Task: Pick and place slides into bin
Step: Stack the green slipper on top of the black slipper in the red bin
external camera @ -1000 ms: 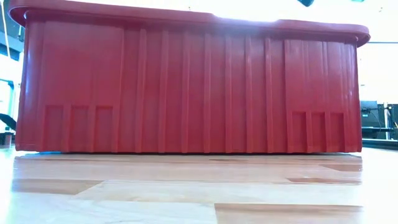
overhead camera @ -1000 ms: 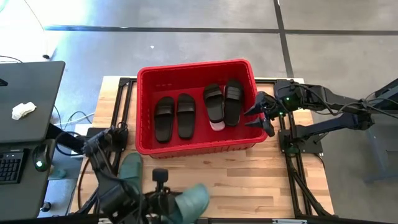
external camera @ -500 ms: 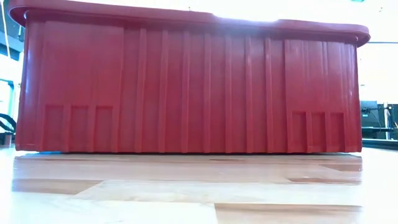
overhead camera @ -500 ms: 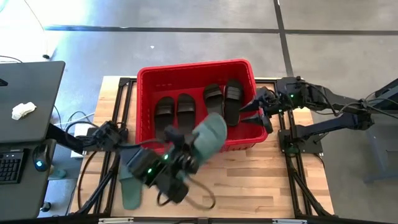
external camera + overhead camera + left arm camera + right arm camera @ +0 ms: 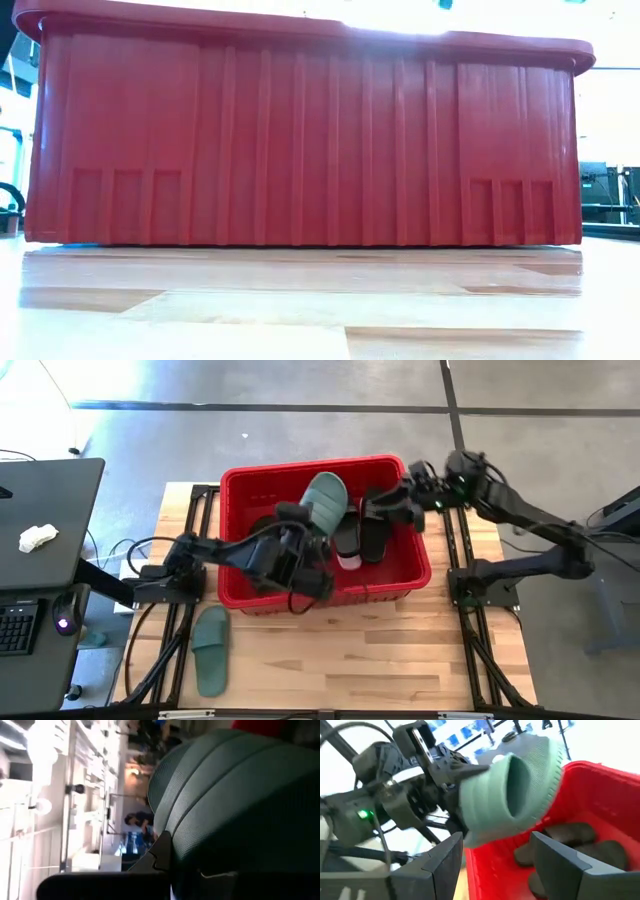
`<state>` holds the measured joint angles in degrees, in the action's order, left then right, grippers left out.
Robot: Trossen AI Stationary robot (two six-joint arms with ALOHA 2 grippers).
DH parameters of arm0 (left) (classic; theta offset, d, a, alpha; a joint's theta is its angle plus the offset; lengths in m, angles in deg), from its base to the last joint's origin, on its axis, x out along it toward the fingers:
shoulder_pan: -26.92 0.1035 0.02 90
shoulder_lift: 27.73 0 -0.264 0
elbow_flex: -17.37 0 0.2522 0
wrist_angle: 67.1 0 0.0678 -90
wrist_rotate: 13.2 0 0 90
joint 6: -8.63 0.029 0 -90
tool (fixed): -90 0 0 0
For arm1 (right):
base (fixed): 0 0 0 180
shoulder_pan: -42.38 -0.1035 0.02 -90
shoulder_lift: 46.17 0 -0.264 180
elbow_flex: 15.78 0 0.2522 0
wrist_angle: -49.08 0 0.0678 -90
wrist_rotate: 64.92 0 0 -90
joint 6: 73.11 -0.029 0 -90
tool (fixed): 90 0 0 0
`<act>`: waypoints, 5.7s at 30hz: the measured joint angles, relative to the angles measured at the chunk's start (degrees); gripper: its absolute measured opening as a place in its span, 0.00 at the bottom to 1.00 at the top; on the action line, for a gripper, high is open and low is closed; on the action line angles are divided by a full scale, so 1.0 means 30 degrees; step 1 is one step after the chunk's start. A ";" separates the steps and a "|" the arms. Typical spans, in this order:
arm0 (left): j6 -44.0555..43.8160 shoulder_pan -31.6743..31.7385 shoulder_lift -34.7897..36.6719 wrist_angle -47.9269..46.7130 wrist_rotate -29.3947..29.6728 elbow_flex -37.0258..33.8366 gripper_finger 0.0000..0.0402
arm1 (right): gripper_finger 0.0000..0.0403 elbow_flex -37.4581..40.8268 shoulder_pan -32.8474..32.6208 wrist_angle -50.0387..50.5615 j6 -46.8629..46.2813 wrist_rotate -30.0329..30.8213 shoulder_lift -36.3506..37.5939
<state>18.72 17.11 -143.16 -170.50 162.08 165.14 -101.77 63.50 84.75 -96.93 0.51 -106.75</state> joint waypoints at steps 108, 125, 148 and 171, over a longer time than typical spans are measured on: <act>-0.1615 0.3498 0.2665 0.1498 -0.3287 -0.3248 0.50 | 0.02 -0.0015 0.6276 -1.6662 -0.5373 -0.5262 -1.1117; -0.2105 0.3498 0.5262 0.0229 -0.5650 -0.2758 0.51 | 0.01 -0.9573 0.7129 -0.4097 0.0272 -0.7014 -1.2429; -0.0794 0.4022 0.6989 -0.0127 -0.7573 -0.2809 0.42 | 0.01 -1.3006 0.3209 0.2885 -0.1873 -0.5330 -1.8578; 0.0216 0.4395 0.6901 0.0062 -1.0515 -0.3902 0.35 | 0.01 -0.7490 0.2789 -0.4002 -0.7679 -0.2515 -1.8578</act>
<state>19.37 30.29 -122.45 -170.32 130.54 153.43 -124.24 71.86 72.75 -119.97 -7.04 -162.48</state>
